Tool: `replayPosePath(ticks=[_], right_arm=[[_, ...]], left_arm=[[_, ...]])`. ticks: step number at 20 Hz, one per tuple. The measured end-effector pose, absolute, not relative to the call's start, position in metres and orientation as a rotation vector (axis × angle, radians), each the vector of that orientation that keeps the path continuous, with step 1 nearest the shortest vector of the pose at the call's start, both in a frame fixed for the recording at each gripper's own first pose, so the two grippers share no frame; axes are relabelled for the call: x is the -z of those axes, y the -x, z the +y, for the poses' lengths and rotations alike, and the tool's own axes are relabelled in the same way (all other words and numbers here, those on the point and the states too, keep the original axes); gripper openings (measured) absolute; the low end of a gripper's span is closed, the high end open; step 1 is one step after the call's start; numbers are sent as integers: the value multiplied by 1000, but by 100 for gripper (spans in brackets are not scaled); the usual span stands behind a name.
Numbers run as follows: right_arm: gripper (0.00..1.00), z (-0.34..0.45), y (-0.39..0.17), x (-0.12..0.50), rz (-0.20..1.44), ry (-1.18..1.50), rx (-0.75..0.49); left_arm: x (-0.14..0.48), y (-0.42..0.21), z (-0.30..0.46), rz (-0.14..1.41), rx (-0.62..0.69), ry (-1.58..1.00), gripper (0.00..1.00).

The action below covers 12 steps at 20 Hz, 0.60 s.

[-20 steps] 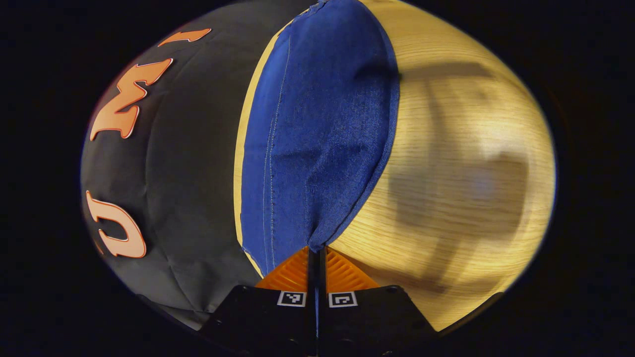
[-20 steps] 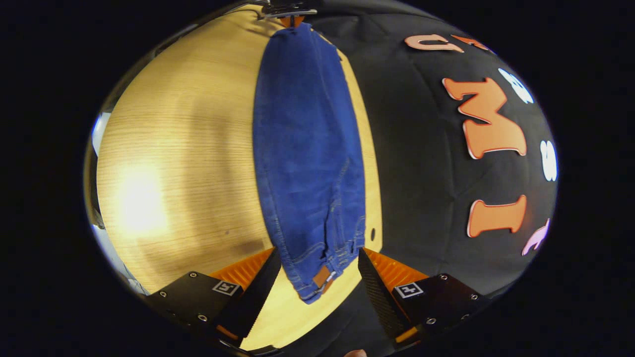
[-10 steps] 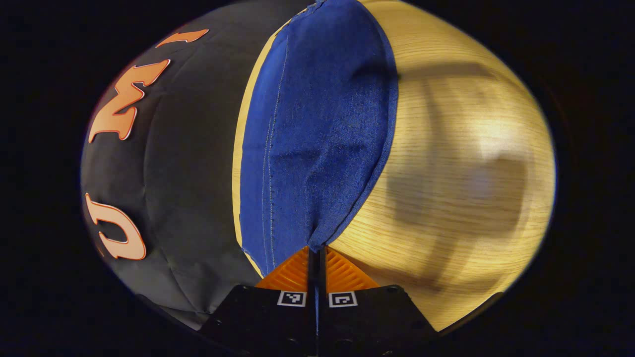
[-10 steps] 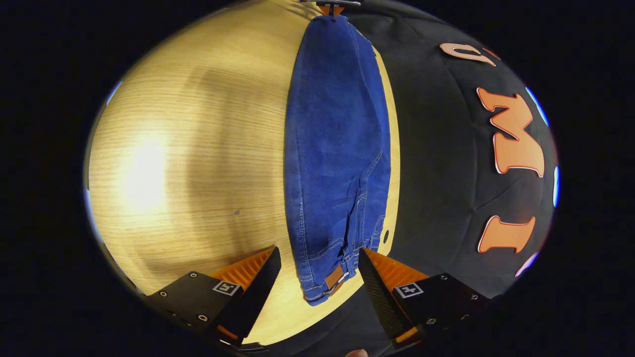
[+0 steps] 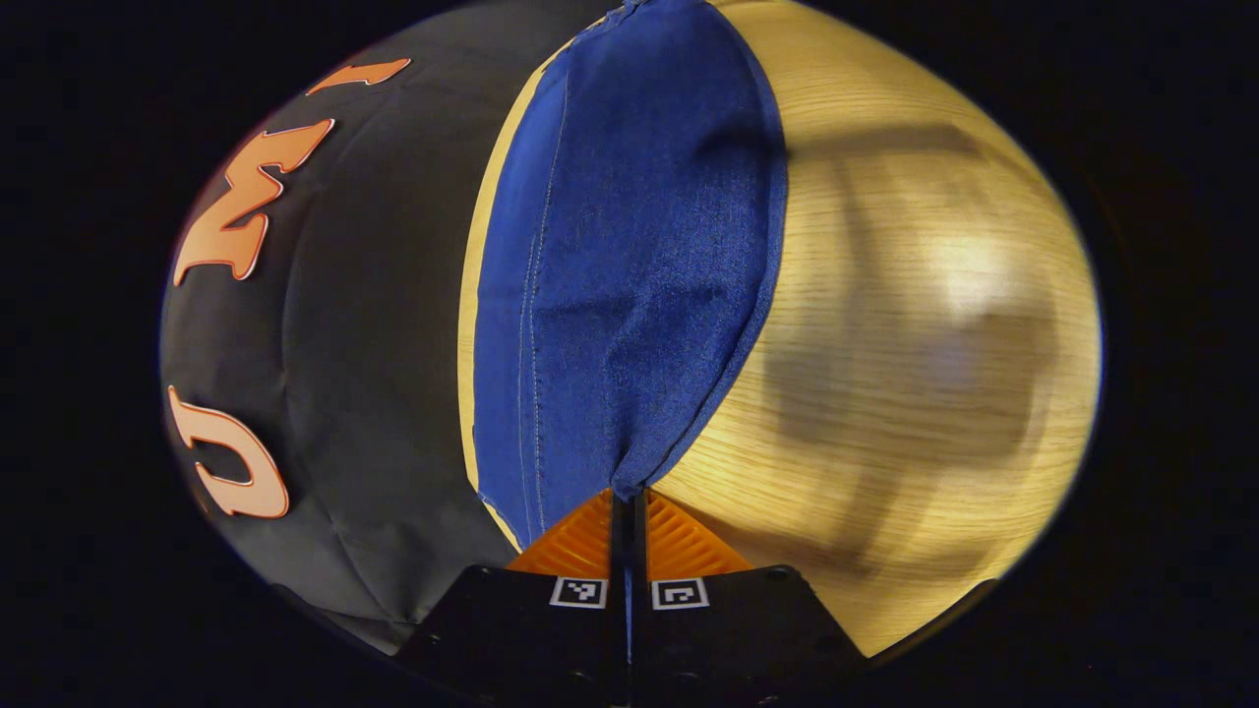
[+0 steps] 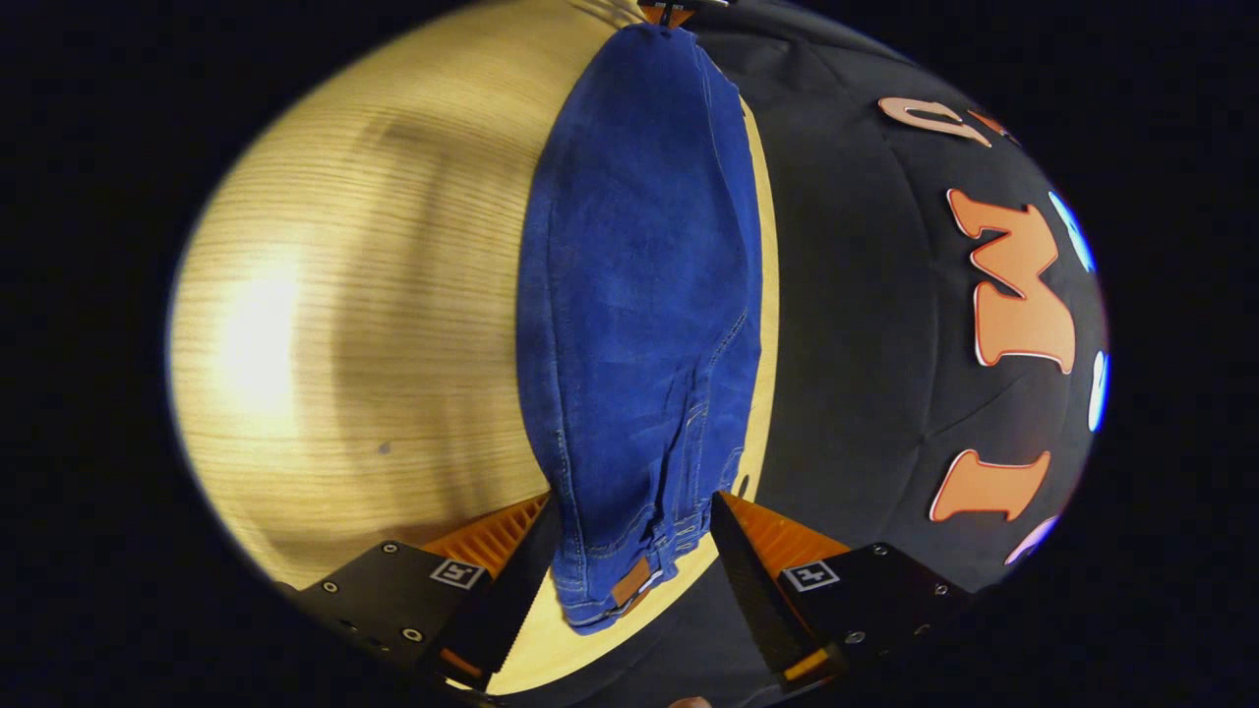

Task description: Grasp the waist and the cuffs of the jeans and fold them to make the two legs overlap; first hold the waist and fold one-third of the jeans toward the cuffs, then hold the cuffs and fold the remaining one-third in the same direction to finish folding.

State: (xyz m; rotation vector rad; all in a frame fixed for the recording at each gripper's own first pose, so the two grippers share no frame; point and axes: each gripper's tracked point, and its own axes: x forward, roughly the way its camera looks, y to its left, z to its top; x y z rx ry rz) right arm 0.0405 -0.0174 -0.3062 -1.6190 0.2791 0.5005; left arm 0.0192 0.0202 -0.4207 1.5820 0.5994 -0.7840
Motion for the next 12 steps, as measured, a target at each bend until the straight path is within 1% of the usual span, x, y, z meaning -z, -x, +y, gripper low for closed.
replayPosePath(ticks=[1,3,4,7,8,11,12], right_arm=[[94,-16,-46,311,284,1620,-500],[87,-19,-52,323,334,1605,-517],[68,-21,-52,333,374,1612,-549],[11,-19,-56,334,372,1625,-578],[8,-19,-54,332,407,1588,-584],[8,-26,-48,338,533,1438,-637],[4,-28,-49,339,560,1421,-646]], left_arm=[[421,-20,19,601,787,-1584,2],[422,-19,20,602,787,-1585,2],[421,-19,21,601,787,-1584,2],[422,-19,21,627,786,-1565,2],[423,-19,22,644,790,-1551,3],[421,-16,23,721,837,-1506,2],[419,-14,22,748,860,-1492,2]])
